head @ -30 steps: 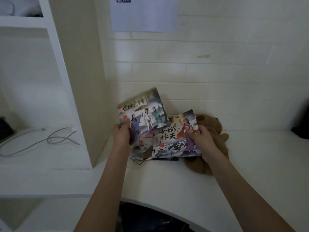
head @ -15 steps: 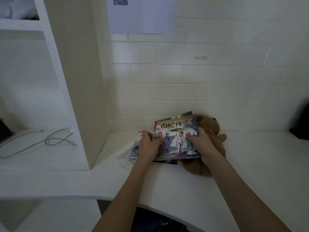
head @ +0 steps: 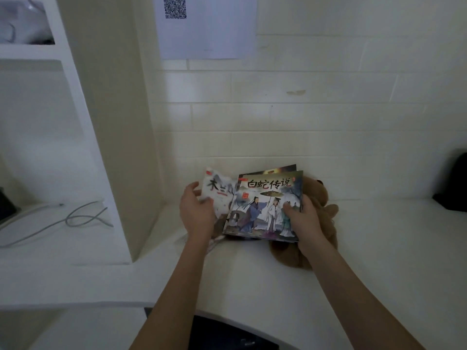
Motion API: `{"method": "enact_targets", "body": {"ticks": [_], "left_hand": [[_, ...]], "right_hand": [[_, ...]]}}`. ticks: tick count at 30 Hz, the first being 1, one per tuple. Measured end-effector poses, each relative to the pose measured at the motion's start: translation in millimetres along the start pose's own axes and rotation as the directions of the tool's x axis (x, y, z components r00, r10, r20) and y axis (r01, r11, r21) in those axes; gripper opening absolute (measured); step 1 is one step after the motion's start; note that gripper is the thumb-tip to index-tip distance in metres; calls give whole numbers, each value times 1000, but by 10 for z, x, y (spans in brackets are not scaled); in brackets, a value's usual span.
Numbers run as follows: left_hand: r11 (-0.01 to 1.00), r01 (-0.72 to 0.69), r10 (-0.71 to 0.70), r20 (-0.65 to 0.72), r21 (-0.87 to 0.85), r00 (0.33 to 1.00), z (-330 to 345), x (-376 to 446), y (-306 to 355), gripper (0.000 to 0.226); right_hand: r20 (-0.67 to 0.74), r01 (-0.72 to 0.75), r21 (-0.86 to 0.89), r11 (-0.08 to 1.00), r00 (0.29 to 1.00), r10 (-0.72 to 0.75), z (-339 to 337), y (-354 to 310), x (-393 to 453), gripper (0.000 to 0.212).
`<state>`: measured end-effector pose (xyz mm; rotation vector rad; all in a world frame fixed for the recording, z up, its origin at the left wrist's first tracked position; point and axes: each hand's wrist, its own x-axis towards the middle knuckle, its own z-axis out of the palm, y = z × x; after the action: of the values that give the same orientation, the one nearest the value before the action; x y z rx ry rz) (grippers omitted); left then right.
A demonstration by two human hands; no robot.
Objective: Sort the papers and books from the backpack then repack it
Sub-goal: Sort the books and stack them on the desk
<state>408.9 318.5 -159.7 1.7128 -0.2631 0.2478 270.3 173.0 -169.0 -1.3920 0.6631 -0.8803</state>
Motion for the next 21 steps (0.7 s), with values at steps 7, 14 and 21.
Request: {"method": "enact_targets", "body": {"ticks": [7,14,21], "left_hand": [[845,16,-36,-27,-535,999,-387,344,432,42],[942,-82,160,220,-326,962,-250,123,618,37],[975,108,26,580,-195,814,177,-313,529,47]], "right_hand": [[-43,33,186,982,999,-25,-31,-69,-82,33],[118,-17,262,965,993,-15,-39,-158,-141,38],[17,62,202,977,998,-66,-375,-384,-180,30]]}}
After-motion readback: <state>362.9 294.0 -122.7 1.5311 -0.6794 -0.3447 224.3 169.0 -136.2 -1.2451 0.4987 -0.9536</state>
